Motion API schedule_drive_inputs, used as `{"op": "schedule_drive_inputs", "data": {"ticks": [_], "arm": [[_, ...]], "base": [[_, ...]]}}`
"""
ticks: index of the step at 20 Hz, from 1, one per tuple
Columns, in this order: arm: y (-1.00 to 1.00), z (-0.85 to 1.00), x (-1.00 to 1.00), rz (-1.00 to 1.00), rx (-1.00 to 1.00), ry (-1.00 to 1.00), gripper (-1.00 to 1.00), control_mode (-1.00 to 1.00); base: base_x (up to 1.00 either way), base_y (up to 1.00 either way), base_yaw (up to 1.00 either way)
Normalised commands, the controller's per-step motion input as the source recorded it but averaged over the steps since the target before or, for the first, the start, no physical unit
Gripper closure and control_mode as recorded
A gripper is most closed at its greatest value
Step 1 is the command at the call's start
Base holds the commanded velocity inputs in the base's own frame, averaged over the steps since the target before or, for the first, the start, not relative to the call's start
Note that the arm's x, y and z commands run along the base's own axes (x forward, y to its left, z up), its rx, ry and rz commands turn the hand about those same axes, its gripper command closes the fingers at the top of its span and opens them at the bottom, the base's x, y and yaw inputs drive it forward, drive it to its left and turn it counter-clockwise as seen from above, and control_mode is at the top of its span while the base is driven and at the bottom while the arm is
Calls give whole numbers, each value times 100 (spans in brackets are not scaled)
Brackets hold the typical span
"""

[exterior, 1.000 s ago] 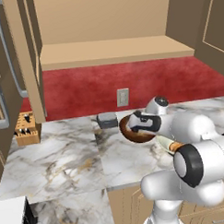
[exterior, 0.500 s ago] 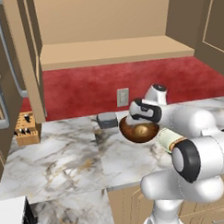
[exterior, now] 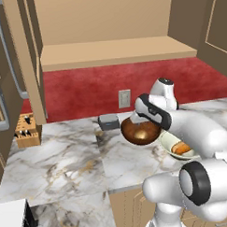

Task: Pick both bowls and place them on the counter. Then place the hotdog bun in one bowl and place the potato in the other bowl.

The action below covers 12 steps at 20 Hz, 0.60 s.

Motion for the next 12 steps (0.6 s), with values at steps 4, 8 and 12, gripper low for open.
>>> {"op": "schedule_drive_inputs", "data": {"ticks": [4, 8, 12], "arm": [[0, 34, -48, 0, -7, 0, -100, -100], [0, 32, -52, 0, -6, 0, -100, -100], [0, 28, -55, 0, -8, 0, -100, -100]], "base": [[0, 0, 0], [0, 0, 0], [0, 0, 0]]}}
